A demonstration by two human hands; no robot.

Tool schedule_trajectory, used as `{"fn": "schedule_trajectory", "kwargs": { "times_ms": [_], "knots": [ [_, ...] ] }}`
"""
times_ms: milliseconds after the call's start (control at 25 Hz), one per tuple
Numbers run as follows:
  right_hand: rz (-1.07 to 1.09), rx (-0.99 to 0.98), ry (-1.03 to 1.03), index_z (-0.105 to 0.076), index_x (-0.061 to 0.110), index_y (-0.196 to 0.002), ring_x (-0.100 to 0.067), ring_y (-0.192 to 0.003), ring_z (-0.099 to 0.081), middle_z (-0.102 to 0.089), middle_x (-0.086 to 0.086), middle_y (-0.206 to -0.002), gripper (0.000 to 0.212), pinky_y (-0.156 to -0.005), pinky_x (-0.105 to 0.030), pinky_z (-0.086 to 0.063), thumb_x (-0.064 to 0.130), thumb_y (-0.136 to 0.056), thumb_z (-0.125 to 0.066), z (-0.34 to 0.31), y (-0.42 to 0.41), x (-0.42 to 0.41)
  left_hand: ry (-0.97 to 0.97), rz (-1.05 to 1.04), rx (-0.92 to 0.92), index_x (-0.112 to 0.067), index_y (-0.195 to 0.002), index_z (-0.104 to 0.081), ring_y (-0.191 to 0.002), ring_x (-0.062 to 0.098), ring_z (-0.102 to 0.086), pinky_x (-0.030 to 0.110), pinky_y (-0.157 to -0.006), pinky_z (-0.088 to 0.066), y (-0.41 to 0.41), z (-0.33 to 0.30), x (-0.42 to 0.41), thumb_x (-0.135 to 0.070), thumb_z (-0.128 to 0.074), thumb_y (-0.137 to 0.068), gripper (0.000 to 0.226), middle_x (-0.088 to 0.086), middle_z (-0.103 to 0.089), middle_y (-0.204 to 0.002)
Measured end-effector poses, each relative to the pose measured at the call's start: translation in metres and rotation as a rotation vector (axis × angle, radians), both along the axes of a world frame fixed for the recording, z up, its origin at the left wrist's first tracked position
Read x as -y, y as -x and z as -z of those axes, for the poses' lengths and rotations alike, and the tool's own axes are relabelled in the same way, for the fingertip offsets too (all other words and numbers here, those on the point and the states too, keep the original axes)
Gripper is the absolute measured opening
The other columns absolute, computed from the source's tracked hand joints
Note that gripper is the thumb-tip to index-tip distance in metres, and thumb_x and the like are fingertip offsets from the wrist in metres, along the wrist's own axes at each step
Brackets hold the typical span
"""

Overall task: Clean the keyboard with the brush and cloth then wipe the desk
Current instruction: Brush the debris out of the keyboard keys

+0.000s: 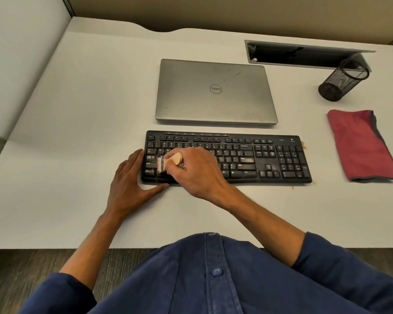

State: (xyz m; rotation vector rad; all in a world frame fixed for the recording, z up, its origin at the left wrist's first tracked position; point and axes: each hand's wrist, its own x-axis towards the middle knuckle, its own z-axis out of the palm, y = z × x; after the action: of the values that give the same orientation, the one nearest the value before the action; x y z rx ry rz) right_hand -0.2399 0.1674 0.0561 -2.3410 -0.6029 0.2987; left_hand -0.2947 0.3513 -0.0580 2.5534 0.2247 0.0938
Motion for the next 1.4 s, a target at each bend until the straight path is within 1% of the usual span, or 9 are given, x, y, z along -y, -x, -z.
{"fn": "schedule_trajectory", "kwargs": {
  "times_ms": [160, 320, 480, 640, 880, 1040, 1200, 1320, 1400],
  "knots": [
    [-0.059, -0.01, 0.045, -0.077, 0.023, -0.092, -0.003, -0.049, -0.045, -0.046, 0.016, -0.048, 0.021, -0.06, -0.026, -0.035, 0.03, -0.091, -0.056, -0.003, 0.002, -0.005, 0.01, 0.012, 0.016, -0.017, -0.154, -0.034, -0.141, 0.025, -0.039, 0.035, -0.11, -0.03, 0.0, -0.001, 0.0, -0.082, -0.054, -0.064, 0.113, 0.003, -0.037, -0.158],
    [-0.065, 0.027, 0.064, -0.076, 0.023, -0.096, -0.009, -0.057, -0.046, -0.045, 0.016, -0.051, 0.023, -0.07, -0.032, -0.048, 0.031, -0.092, -0.055, -0.001, 0.0, -0.008, 0.007, 0.008, 0.027, -0.017, -0.153, -0.035, -0.139, 0.024, -0.04, 0.036, -0.11, -0.032, 0.001, -0.001, 0.001, -0.081, -0.057, -0.062, 0.113, 0.002, -0.038, -0.157],
    [-0.084, 0.04, 0.041, -0.076, 0.023, -0.096, -0.007, -0.053, -0.042, -0.042, 0.017, -0.05, 0.022, -0.071, -0.032, -0.047, 0.03, -0.093, -0.055, -0.005, -0.003, -0.008, 0.01, 0.013, 0.025, -0.018, -0.153, -0.034, -0.139, 0.023, -0.038, 0.034, -0.109, -0.031, 0.001, -0.004, 0.001, -0.082, -0.057, -0.062, 0.114, 0.001, -0.037, -0.158],
    [-0.138, 0.008, 0.101, -0.076, 0.024, -0.1, -0.013, -0.065, -0.056, -0.062, 0.009, -0.064, 0.024, -0.075, -0.033, -0.049, 0.029, -0.093, -0.054, -0.006, -0.005, -0.009, 0.014, 0.001, 0.01, -0.017, -0.154, -0.033, -0.14, 0.024, -0.038, 0.038, -0.11, -0.033, 0.001, -0.001, 0.001, -0.083, -0.055, -0.062, 0.115, 0.001, -0.037, -0.158],
    [-0.169, 0.017, 0.117, -0.075, 0.024, -0.102, -0.015, -0.073, -0.06, -0.07, 0.007, -0.075, 0.024, -0.071, -0.027, -0.038, 0.03, -0.094, -0.054, -0.005, -0.008, -0.013, 0.008, -0.006, -0.005, -0.017, -0.154, -0.033, -0.141, 0.025, -0.037, 0.042, -0.112, -0.035, 0.0, 0.001, -0.001, -0.085, -0.052, -0.063, 0.115, 0.001, -0.036, -0.159],
    [-0.092, 0.044, 0.056, -0.076, 0.024, -0.1, -0.009, -0.061, -0.052, -0.054, 0.015, -0.056, 0.023, -0.068, -0.027, -0.036, 0.031, -0.095, -0.054, -0.005, -0.01, -0.011, -0.002, -0.002, 0.001, -0.019, -0.154, -0.032, -0.141, 0.024, -0.037, 0.04, -0.112, -0.034, 0.0, 0.002, -0.001, -0.085, -0.054, -0.065, 0.113, 0.001, -0.036, -0.159],
    [-0.185, 0.006, 0.144, -0.074, 0.027, -0.103, -0.013, -0.081, -0.064, -0.074, 0.007, -0.083, 0.025, -0.074, -0.029, -0.045, 0.035, -0.097, -0.052, -0.002, -0.013, -0.011, -0.008, 0.002, -0.002, -0.019, -0.155, -0.031, -0.143, 0.023, -0.035, 0.038, -0.114, -0.03, 0.001, 0.006, -0.003, -0.085, -0.053, -0.066, 0.114, 0.0, -0.034, -0.16],
    [-0.139, 0.088, 0.082, -0.074, 0.027, -0.096, -0.01, -0.07, -0.062, -0.072, 0.008, -0.075, 0.03, -0.072, -0.031, -0.048, 0.042, -0.099, -0.049, -0.004, -0.028, -0.012, 0.012, -0.008, 0.007, -0.022, -0.155, -0.031, -0.142, 0.022, -0.035, 0.037, -0.113, -0.031, -0.001, 0.003, -0.001, -0.086, -0.052, -0.066, 0.111, -0.002, -0.034, -0.159],
    [-0.164, 0.108, 0.092, -0.071, 0.025, -0.103, -0.012, -0.075, -0.061, -0.073, 0.007, -0.082, 0.029, -0.072, -0.031, -0.046, 0.044, -0.099, -0.049, -0.004, -0.041, -0.015, 0.036, -0.02, 0.02, -0.024, -0.154, -0.033, -0.141, 0.021, -0.036, 0.037, -0.111, -0.033, -0.001, 0.001, -0.001, -0.085, -0.051, -0.069, 0.106, -0.004, -0.036, -0.158]
  ]
}}
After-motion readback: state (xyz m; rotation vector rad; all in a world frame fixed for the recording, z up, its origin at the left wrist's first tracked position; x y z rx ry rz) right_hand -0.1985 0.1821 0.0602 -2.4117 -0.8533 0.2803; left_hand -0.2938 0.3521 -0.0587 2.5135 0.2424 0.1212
